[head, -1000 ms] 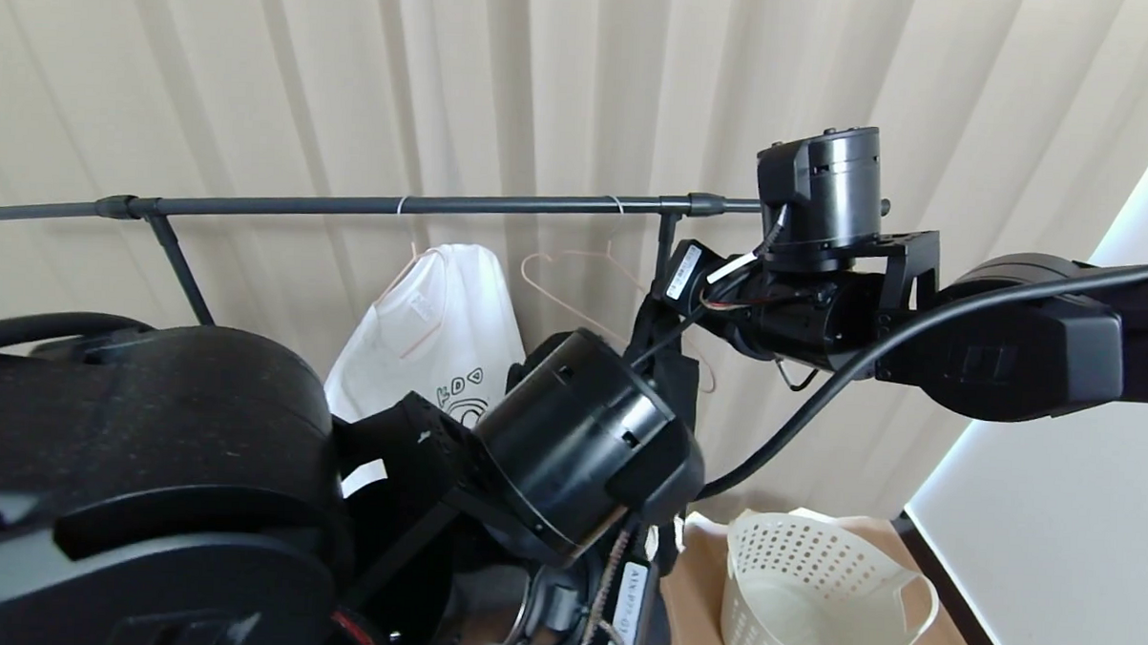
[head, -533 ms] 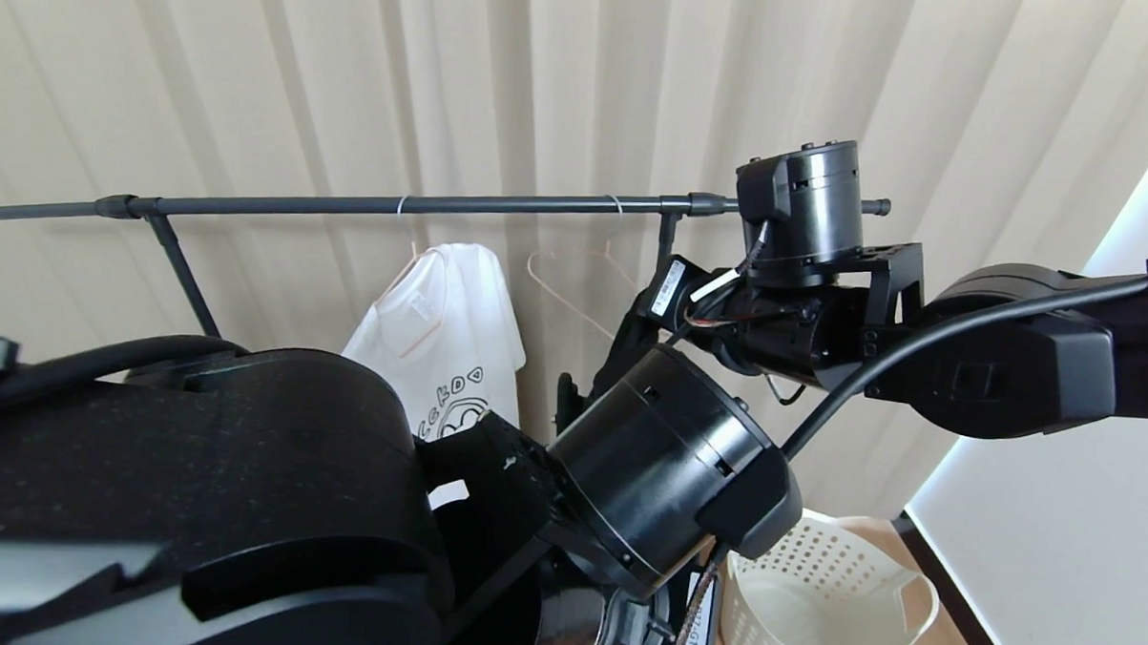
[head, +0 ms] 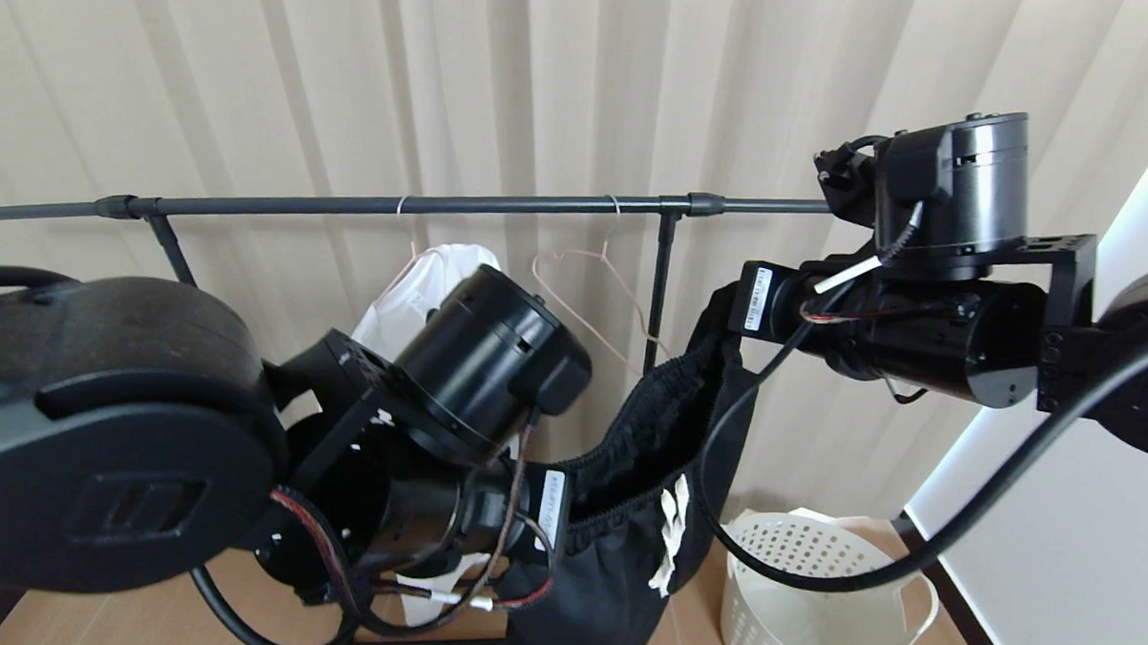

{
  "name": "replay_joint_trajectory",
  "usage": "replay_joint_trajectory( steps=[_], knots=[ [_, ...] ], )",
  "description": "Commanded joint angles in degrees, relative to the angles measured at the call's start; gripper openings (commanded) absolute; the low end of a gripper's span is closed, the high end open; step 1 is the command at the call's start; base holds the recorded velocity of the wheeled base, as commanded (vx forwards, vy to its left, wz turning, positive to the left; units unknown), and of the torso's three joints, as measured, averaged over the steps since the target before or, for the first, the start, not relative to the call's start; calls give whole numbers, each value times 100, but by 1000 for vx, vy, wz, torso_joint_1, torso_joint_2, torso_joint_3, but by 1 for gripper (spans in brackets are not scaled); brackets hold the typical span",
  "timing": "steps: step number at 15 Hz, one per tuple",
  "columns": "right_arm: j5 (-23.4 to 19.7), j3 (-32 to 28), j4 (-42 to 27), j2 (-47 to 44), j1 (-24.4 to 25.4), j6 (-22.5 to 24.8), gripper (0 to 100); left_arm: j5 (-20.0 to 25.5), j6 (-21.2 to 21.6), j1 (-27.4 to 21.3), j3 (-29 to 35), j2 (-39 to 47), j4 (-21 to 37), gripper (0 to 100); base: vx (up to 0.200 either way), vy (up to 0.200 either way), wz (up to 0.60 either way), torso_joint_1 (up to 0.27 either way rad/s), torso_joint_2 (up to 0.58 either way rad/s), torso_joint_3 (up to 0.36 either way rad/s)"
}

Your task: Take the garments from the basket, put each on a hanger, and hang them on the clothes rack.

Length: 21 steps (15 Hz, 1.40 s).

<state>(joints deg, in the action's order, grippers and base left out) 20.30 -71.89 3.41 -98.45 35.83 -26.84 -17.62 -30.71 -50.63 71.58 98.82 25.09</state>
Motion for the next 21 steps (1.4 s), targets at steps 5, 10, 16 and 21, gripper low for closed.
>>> replay_joint_trajectory(
  steps=[5, 10, 16, 21],
  knots=[
    [669, 940, -69, 713, -76, 1225, 0, -49, 417, 800, 1332, 569, 5, 0, 0, 0, 0, 0, 0, 0],
    [915, 1247, -271, 995, -94, 1893, 0, -172, 513, 818, 1965, 1122, -4, 0, 0, 0, 0, 0, 0, 0],
    [932, 1265, -280, 942, -155, 1893, 0, -172, 575, 826, 2009, 1184, -4, 0, 0, 0, 0, 0, 0, 0],
    [941, 1256, -271, 907, -243, 1893, 0, -172, 584, 818, 1974, 1149, 5, 100, 0, 0, 0, 0, 0, 0]
  ],
)
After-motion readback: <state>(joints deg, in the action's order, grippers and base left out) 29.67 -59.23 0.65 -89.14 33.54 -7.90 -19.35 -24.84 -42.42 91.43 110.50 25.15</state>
